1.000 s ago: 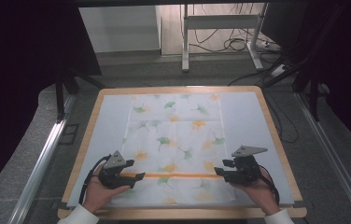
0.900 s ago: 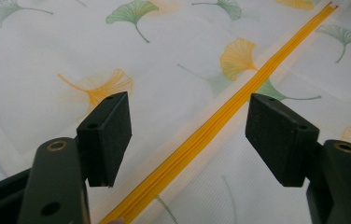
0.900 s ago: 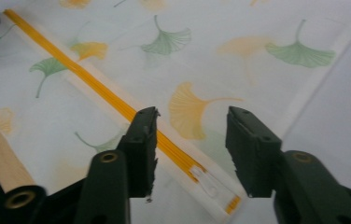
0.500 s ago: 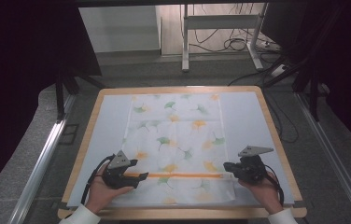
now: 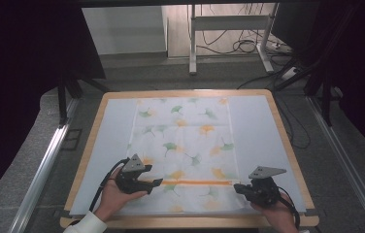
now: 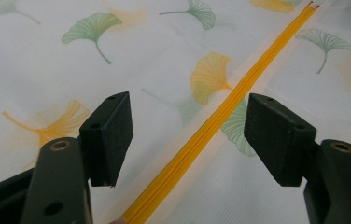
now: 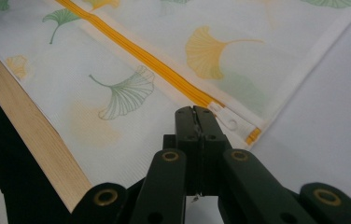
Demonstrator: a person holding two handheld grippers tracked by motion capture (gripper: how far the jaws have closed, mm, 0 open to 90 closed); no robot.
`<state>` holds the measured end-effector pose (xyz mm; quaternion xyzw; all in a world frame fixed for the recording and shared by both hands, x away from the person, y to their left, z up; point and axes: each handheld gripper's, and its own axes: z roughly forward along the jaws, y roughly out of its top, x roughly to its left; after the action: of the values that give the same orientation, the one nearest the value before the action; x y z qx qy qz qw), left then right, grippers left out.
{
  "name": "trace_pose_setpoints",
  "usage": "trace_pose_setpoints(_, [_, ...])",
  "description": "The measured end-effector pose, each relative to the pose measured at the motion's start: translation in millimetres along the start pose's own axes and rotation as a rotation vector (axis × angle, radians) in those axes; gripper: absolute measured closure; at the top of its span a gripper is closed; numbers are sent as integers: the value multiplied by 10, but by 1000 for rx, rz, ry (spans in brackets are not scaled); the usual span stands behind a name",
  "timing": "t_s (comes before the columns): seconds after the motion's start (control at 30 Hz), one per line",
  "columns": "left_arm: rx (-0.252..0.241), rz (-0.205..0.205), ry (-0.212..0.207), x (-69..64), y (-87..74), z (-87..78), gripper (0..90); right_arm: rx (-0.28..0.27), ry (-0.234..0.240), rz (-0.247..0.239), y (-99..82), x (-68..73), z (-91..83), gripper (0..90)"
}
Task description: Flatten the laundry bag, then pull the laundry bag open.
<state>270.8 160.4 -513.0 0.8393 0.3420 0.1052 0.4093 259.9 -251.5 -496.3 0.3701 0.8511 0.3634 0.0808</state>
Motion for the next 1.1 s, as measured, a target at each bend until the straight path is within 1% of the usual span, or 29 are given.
trace_pose_setpoints(0.1, [3,3,-8,-21,23,29,324,-3,-4,8,-13,-31,-15,893])
trace_pose_setpoints(0.2, [22,12,-25,-61,70,83,334,-4,-2,12,-21,-45,-21,893])
trace_pose_setpoints(0.23, [21,31,-32,-97,132,109,339,-4,2,11,-28,-47,-23,893])
trace_pose_setpoints(0.27, [17,38,-38,-119,168,118,338,-3,4,11,-34,-45,-23,893])
trace_pose_setpoints(0.3, [17,38,-38,-119,168,118,336,-3,4,11,-34,-45,-23,893])
trace_pose_setpoints(0.33, [15,49,-38,-146,204,129,334,-4,5,10,-44,-41,-25,893])
trace_pose_setpoints(0.37, [15,60,-39,-179,241,141,334,-4,5,10,-44,-41,-25,893])
trace_pose_setpoints(0.4, [3,85,-22,-263,312,166,333,-5,6,10,-49,-38,-29,893])
trace_pose_setpoints(0.43, [3,85,-22,-263,312,166,334,-5,6,10,-49,-38,-29,893])
trace_pose_setpoints(0.47, [3,116,-32,-360,396,206,333,-4,7,6,-52,-35,-25,893])
trace_pose_setpoints(0.5, [3,116,-32,-360,396,206,332,-3,9,4,-52,-33,-25,893])
trace_pose_setpoints(0.6, [13,144,-66,-493,508,303,332,-7,11,1,-51,-26,-32,893])
trace_pose_setpoints(0.63, [20,156,-81,-558,559,377,331,-10,16,-1,-54,-18,-42,893])
trace_pose_setpoints(0.67, [20,156,-81,-558,559,377,331,-10,17,-2,-59,-15,-46,893])
trace_pose_setpoints(0.73, [26,159,-94,-603,616,463,331,-10,18,-2,-73,-6,-54,893])
trace_pose_setpoints(0.77, [26,159,-94,-603,616,463,331,-10,18,-2,-73,-6,-54,893])
trace_pose_setpoints(0.83, [34,166,-102,-614,678,517,333,-13,20,-4,-96,8,-72,893])
trace_pose_setpoints(0.87, [34,166,-102,-614,678,517,334,-13,20,-4,-96,8,-72,893])
trace_pose_setpoints(0.9, [31,165,-107,-629,732,555,335,-13,19,-6,-109,17,-67,893])
trace_pose_setpoints(0.93, [31,165,-107,-629,732,555,335,-9,19,-5,-113,23,-60,893])
trace_pose_setpoints(0.97, [31,167,-113,-628,759,574,335,-9,19,-5,-113,23,-60,893])
trace_pose_setpoints(1.0, [30,160,-126,-634,807,617,336,-5,22,-10,-112,34,-44,893])
trace_pose_setpoints(1.1, [33,161,-129,-652,845,663,337,-3,26,-14,-111,51,-40,893])
